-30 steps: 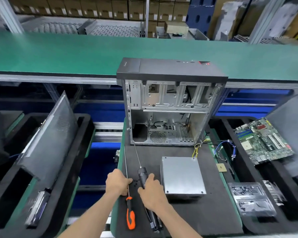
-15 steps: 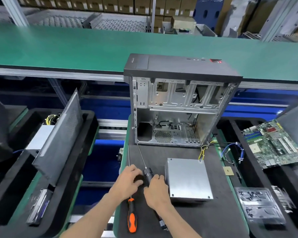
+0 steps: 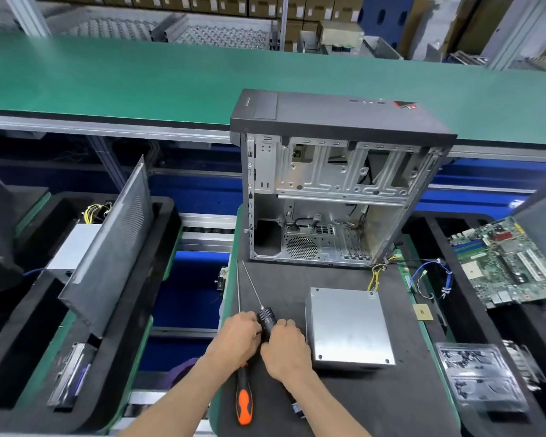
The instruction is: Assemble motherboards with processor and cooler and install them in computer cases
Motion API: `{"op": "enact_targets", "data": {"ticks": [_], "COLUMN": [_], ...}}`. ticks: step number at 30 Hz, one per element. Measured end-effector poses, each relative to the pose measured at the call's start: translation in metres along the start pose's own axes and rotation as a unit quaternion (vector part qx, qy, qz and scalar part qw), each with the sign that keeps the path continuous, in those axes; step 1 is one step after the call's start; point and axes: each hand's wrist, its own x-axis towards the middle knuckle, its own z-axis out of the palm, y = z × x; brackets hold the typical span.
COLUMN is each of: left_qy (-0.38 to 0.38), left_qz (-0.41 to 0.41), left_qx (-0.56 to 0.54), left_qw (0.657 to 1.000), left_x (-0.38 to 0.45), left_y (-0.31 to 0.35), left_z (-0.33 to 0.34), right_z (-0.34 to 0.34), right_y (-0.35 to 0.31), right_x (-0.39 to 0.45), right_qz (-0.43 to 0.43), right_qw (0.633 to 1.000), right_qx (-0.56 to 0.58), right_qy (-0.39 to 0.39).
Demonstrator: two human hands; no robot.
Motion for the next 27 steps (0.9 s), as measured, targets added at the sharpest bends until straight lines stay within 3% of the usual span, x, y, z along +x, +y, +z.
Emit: {"op": "enact_targets", "data": {"ticks": [16,22,27], "left_qy": [0.003,0.04,0.114], "left_qz": [-0.016,-0.034,-0.073], "left_qx": [0.022,-0.01,-0.061], "left_qw": [1.0,0.999,0.989], "left_x": [-0.007,-0.004,0.006], "left_y": [0.001,0.006,0.017], "left_z": [-0.005,-0.018,-0.036], "right_z": [0.004,-0.008,-0.025], "right_y": [-0.004,-0.007,-0.007], "right_x": [0.006,0.005,0.003], "right_qz": [-0.021,-0.051,-0.081], "right_qw": [0.999,0.998,0.995], "right_qx": [-0.047,-0.025,0.017], "right_qy": [0.008,0.021,0.062]}}
